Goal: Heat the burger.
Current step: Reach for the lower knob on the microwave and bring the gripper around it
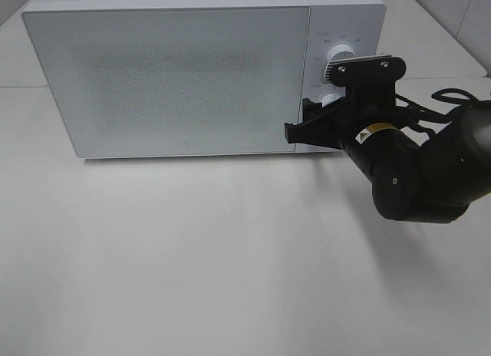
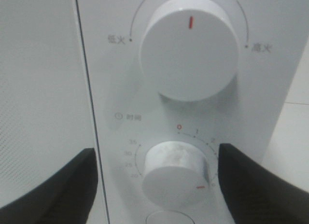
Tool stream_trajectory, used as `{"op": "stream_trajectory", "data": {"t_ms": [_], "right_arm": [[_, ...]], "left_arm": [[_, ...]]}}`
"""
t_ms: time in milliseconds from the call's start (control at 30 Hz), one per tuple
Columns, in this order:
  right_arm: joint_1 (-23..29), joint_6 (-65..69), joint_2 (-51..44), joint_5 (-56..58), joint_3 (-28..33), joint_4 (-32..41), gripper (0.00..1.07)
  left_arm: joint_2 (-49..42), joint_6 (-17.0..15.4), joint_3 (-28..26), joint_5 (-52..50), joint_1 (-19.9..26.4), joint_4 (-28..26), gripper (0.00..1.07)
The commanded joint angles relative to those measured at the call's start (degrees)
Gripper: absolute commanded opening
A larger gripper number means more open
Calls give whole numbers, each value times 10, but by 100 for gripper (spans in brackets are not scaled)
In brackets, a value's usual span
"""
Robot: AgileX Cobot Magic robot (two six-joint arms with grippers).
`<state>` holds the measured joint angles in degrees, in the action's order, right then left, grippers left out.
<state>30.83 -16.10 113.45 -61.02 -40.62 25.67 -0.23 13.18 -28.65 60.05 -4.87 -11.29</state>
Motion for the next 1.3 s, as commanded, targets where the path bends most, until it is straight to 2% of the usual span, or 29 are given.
{"op": "stream_trajectory", "data": {"t_ms": [33, 167, 667, 833, 900, 933, 1000, 1100, 1133, 1167, 1200, 1233, 1300], "right_arm": [[-3, 0, 1, 6, -13, -6, 67], [-3, -1, 1, 27, -33, -6, 67], [-3, -15, 20, 16, -33, 11, 67], [-3, -15, 20, 10, -33, 12, 61], [-3, -15, 20, 10, -33, 12, 52], [-3, -15, 20, 10, -33, 12, 52], [-3, -15, 20, 6, -33, 16, 36], [-3, -15, 20, 2, -33, 19, 31], [-3, -15, 20, -5, -33, 23, 19], [-3, -15, 20, -5, -33, 23, 19], [-3, -15, 20, -9, -33, 23, 8], [-3, -14, 20, -9, -33, 23, 1], [-3, -7, 20, -3, -33, 23, 0]], "left_arm": [[-3, -1, 3, -7, 2, -1, 0], [-3, -1, 3, -7, 2, -1, 0], [-3, -1, 3, -7, 2, -1, 0], [-3, -1, 3, -7, 2, -1, 0], [-3, -1, 3, -7, 2, -1, 0], [-3, -1, 3, -7, 2, -1, 0], [-3, -1, 3, -7, 2, -1, 0], [-3, -1, 3, -7, 2, -1, 0], [-3, -1, 3, -7, 2, -1, 0], [-3, -1, 3, -7, 2, -1, 0], [-3, -1, 3, -7, 2, -1, 0], [-3, -1, 3, -7, 2, -1, 0], [-3, -1, 3, -7, 2, -1, 0]]}}
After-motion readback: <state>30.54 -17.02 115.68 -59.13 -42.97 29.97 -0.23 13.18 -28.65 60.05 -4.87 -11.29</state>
